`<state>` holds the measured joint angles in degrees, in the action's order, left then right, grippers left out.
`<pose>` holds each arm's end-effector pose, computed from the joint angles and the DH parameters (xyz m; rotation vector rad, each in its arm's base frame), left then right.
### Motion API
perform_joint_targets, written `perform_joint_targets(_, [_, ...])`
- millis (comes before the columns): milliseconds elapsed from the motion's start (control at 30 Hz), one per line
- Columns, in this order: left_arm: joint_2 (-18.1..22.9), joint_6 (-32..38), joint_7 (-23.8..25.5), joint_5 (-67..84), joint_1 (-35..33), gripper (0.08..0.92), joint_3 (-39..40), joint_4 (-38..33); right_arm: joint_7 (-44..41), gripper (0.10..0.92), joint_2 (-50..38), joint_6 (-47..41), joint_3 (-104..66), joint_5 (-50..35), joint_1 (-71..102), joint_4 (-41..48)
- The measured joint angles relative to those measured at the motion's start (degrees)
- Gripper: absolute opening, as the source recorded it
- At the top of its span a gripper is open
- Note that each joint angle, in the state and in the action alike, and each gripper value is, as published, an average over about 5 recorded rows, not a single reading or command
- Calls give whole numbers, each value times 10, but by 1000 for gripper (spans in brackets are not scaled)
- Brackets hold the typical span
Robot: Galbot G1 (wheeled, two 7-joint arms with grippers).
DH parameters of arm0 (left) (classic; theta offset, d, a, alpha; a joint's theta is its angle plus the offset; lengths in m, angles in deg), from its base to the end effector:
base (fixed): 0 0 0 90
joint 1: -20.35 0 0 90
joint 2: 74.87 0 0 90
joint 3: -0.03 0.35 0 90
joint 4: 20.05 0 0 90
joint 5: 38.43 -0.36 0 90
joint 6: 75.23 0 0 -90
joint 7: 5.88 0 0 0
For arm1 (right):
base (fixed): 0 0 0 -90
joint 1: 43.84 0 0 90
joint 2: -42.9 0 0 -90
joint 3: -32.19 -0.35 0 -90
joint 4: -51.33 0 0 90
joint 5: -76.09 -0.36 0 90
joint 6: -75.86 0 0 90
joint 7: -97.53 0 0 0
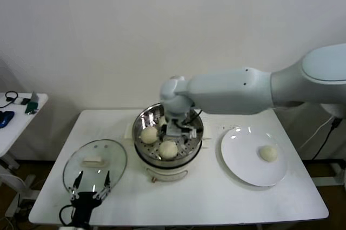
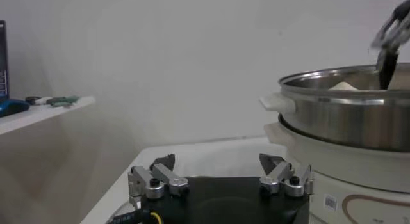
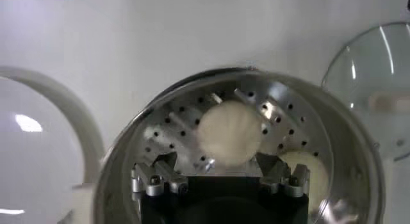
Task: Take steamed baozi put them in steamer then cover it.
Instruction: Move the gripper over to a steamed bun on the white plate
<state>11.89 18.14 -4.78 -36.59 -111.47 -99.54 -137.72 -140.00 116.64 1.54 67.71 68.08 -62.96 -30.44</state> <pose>0.1146 0.0633 -0.3434 0.1284 -2.9522 -0.1649 0.5087 0.1660 -0.0427 1.9508 -0.3092 2.2555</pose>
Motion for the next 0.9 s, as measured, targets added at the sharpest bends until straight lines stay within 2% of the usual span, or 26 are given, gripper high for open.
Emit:
perform_joint_targets(233, [-1,1,0,1,6,823,-1,5,-32,823,-94,-43,76,-134,-80,29])
perform_joint_targets(400, [-1,1,0,2,9,823,-1,6,-38,823,-173,-88,129,-182,-101,45])
perform_joint_targets(667, [1,2,1,1,8,823,-3,13,-19,823,-291,-149,138,-172,-43,77])
perform_joint_targets(900, [7,4,1,-5,5,823,-2,18,0,823,-344,-172,67,-121,68,120])
